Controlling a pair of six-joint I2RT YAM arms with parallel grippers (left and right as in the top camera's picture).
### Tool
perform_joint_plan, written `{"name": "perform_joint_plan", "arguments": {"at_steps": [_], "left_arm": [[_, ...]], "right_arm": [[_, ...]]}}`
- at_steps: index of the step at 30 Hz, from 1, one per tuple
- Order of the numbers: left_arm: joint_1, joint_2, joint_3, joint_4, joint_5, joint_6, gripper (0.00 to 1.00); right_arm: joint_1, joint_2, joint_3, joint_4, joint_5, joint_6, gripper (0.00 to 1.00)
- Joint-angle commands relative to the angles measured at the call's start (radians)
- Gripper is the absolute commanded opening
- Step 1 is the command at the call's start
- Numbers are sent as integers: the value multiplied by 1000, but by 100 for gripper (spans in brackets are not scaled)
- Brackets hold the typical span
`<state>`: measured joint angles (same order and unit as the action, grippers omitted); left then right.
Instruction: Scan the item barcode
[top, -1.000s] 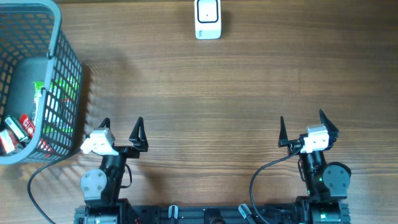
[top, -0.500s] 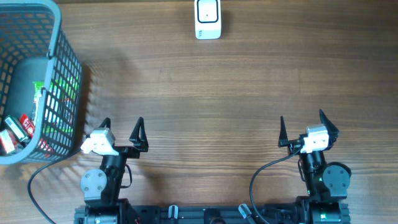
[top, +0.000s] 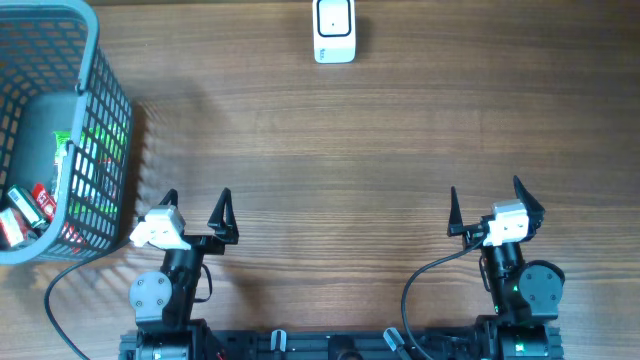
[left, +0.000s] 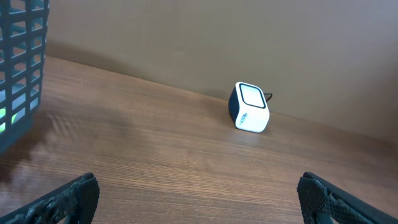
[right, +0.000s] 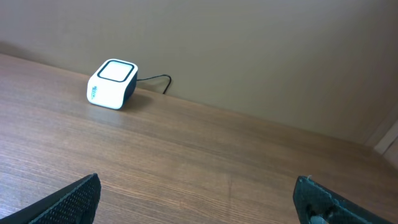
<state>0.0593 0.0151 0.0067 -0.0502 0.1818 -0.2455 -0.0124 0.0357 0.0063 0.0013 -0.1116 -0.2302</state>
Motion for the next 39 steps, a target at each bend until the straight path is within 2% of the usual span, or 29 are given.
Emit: {"name": "perform_joint_plan", "arguments": {"at_steps": [1,26,32,35,39], "left_arm": [[5,1,-1,-8,27,-5,100],[5,1,-1,4,29,-9,100],[5,14,4,-13,104,-9,100],[5,39,82,-158,113,-8,100],[5,125,301,-369,114,-11,100]], "right_arm": [[-4,7,-1,5,-16,-6,100],[-4,7,-1,5,-16,-5,100],[-4,7,-1,5,-16,-6,100],[-4,7,-1,5,-16,-6,100],[-4,6,-1,5,-16,-6,100]]}}
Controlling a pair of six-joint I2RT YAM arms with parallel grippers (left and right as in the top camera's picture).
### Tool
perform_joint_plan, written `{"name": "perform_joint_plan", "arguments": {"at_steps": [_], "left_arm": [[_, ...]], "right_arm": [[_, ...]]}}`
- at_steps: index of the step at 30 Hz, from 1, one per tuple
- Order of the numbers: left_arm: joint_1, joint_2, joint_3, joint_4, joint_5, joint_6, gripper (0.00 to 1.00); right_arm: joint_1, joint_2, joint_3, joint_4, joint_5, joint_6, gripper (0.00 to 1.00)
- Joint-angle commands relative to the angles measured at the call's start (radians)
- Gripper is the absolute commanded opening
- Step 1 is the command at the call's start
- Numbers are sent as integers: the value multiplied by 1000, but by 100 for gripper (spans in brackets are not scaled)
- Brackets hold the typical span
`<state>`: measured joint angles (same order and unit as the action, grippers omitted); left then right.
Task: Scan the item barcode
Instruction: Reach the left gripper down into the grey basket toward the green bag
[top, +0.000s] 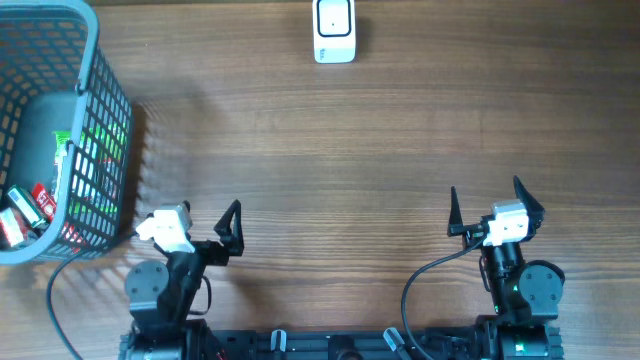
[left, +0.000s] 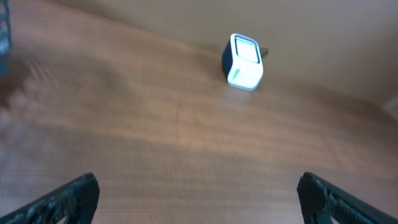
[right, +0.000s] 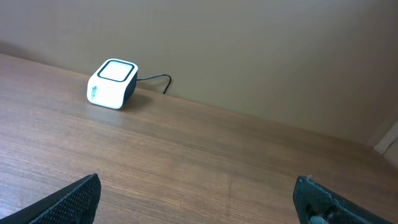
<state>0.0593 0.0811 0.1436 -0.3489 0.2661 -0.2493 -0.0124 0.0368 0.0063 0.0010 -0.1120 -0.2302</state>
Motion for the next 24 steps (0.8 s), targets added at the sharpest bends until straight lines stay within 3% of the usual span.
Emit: {"name": "perform_joint_plan", "arguments": {"at_steps": [1,7,9,13,15,18,24], "left_arm": [[5,86,219,-103,29,-15,100],[5,480,785,-429,75,-20,100],[5,734,1120,-629,75,31,100],[5,1021,1522,-775,74,87,100],[5,1144,1680,-762,73,86,100],[5,1257,1768,-708,29,88,100],[99,1337,1768,-695,-352,56,100]], "right_arm": [[-4,6,-1,6,-16,-6,100],[-4,6,-1,6,-16,-5,100],[-4,6,-1,6,-16,-5,100],[-4,5,-1,6,-16,-6,100],[-4,6,-1,6,-16,-6,100],[-4,6,-1,6,-16,-5,100],[-4,5,-1,6,-16,-5,100]]}}
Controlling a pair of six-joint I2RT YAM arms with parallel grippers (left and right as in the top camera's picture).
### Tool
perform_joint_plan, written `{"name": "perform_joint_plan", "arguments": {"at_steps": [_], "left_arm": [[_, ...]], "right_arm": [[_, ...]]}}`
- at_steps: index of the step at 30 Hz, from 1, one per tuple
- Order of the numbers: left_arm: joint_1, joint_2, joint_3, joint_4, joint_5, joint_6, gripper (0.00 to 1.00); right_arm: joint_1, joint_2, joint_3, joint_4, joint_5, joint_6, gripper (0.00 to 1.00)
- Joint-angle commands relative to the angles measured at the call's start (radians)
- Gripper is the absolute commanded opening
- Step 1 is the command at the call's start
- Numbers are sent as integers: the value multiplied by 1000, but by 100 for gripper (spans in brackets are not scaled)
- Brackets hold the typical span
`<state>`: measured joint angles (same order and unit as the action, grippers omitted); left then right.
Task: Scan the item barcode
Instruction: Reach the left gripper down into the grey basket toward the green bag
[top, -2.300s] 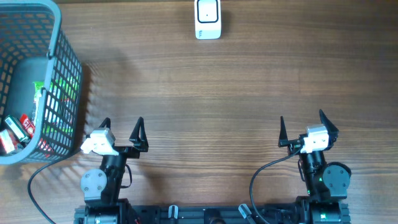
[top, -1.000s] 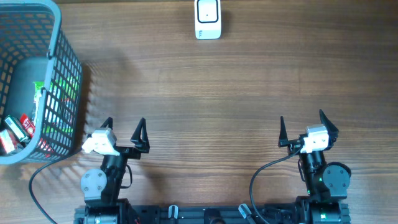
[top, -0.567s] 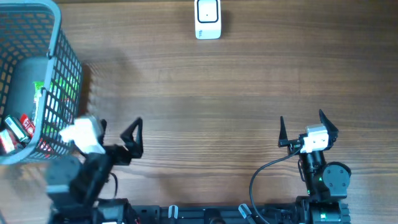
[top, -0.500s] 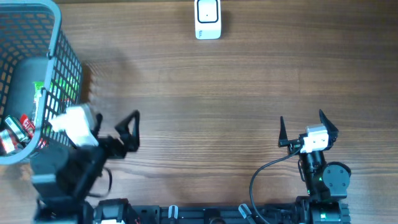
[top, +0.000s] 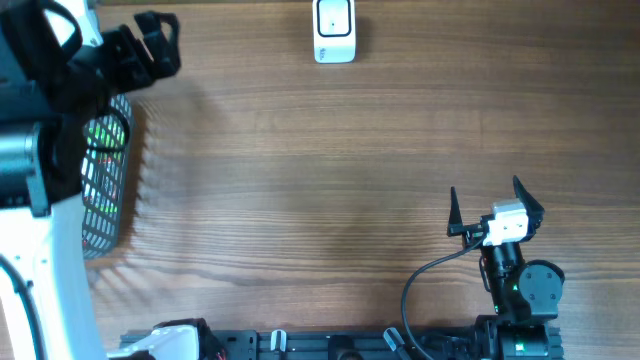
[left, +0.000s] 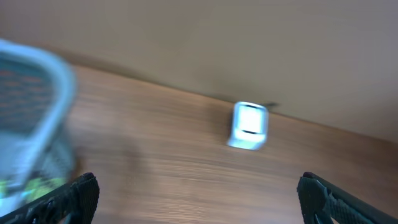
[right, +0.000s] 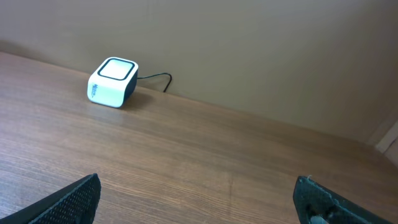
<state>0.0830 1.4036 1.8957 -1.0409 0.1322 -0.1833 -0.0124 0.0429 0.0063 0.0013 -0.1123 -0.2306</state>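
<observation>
The white barcode scanner (top: 334, 30) stands at the table's far edge, also visible in the left wrist view (left: 250, 126) and the right wrist view (right: 112, 83). A blue-grey mesh basket (top: 105, 195) sits at the left; something green (top: 100, 135) shows through its wall, and the rest of its contents are hidden under my left arm (top: 40, 160). My left gripper (left: 199, 202) is held high by the basket's right rim (left: 43, 93), open and empty. My right gripper (top: 488, 205) rests near the front right, open and empty.
The scanner's black cable (right: 155, 79) runs off behind it toward the wall. Bare wooden tabletop (top: 330, 180) lies between the basket, the scanner and the right gripper. The left wrist view is blurred.
My left arm was low at the table's front edge and is now raised high over the basket's right side, gripper still open. The right arm has not moved.
Both grippers first rested open at the front of the table, the basket's packs in plain sight. The left gripper then stood slightly turned and drawn back. Now it is high up by the basket, and the arm covers most of the basket.
</observation>
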Motion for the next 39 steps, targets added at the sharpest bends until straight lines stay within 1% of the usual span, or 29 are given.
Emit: {"name": "perform_joint_plan", "arguments": {"at_steps": [1,3,4,10,14,17,20,22,24,26,29,34,36,39], "left_arm": [[119,18,16,-3,-255,-49,100],[213,22,16,1,-265,-84,100],[278,24,16,2,-265,-87,100],[535,63,16,-27,-265,-86,100],[618,137,16,-87,-264,-86,100],[623,205,14,-126,-264,-70,100],[623,303,14,-146,-237,3,100],[623,356,14,-152,-164,63,100],[623,408,14,-163,-55,121,100],[623,450,14,-172,10,159,100],[623,510,13,-176,10,181,100],[623,591,6,-169,26,181,100],[621,607,-20,-150,26,204,100],[620,623,-77,-98,24,208,100]], "right_arm": [[-4,0,-1,5,-15,-5,100],[-4,0,-1,5,-15,-5,100],[-4,-1,-1,5,-15,-5,100],[-4,0,-1,5,-15,-5,100],[-4,0,-1,5,-15,-5,100],[-4,0,-1,5,-15,-5,100],[-4,-1,-1,5,-15,-5,100],[-4,0,-1,5,-15,-5,100],[-4,0,-1,5,-15,-5,100],[-4,0,-1,5,-15,-5,100],[-4,0,-1,5,-15,-5,100],[-4,0,-1,5,-15,-5,100],[-4,0,-1,5,-15,-5,100],[-4,0,-1,5,-15,-5,100]]}}
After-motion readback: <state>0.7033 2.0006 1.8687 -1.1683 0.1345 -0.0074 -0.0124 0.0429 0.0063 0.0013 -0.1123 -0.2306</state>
